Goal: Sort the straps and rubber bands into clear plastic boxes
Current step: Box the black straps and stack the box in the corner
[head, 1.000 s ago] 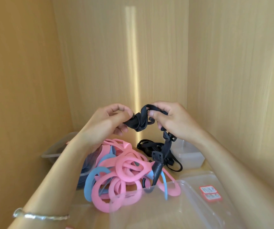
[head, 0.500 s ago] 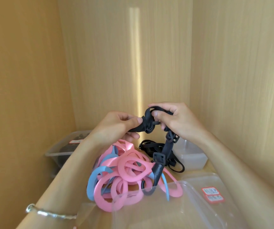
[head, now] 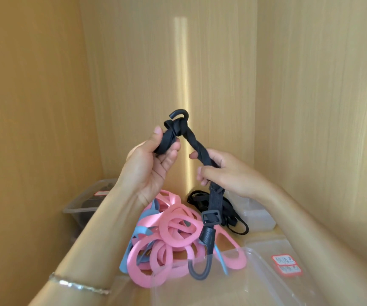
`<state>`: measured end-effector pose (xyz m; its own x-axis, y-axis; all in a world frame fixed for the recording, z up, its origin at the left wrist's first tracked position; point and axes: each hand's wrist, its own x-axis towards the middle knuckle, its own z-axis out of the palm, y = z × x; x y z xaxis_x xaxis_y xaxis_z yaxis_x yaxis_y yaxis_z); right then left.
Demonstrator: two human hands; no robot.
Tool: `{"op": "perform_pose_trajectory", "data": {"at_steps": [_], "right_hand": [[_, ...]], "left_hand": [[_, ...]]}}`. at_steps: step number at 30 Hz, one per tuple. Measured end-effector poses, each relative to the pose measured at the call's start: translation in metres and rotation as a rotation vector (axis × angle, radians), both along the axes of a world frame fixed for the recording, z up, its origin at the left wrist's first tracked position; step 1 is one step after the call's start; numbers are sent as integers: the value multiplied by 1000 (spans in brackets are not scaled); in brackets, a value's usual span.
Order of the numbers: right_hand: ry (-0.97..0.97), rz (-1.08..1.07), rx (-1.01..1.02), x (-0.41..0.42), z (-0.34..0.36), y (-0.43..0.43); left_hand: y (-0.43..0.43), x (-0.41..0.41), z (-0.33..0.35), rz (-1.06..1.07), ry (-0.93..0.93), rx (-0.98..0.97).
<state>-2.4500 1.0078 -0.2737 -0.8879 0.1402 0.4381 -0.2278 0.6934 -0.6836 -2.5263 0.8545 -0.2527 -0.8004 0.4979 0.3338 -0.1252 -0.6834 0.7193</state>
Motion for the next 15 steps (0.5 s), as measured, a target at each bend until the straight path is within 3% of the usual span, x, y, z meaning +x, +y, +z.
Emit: {"op": "perform_pose_trajectory", "data": {"at_steps": [4,7,11,15], "right_hand": [[-111,33,-16,2,-1,0],[-177,81,-13,6,2,-3],[-142,40,60,14,11,-11],[-29,-81,213,18,16,-15]], "left_hand": [[4,-3,-3,137,-26,29],[6,-2,-5,321,88,-44],[8,0,-8,809,599,-357],[14,0,-15,1097,1134,-513]]}}
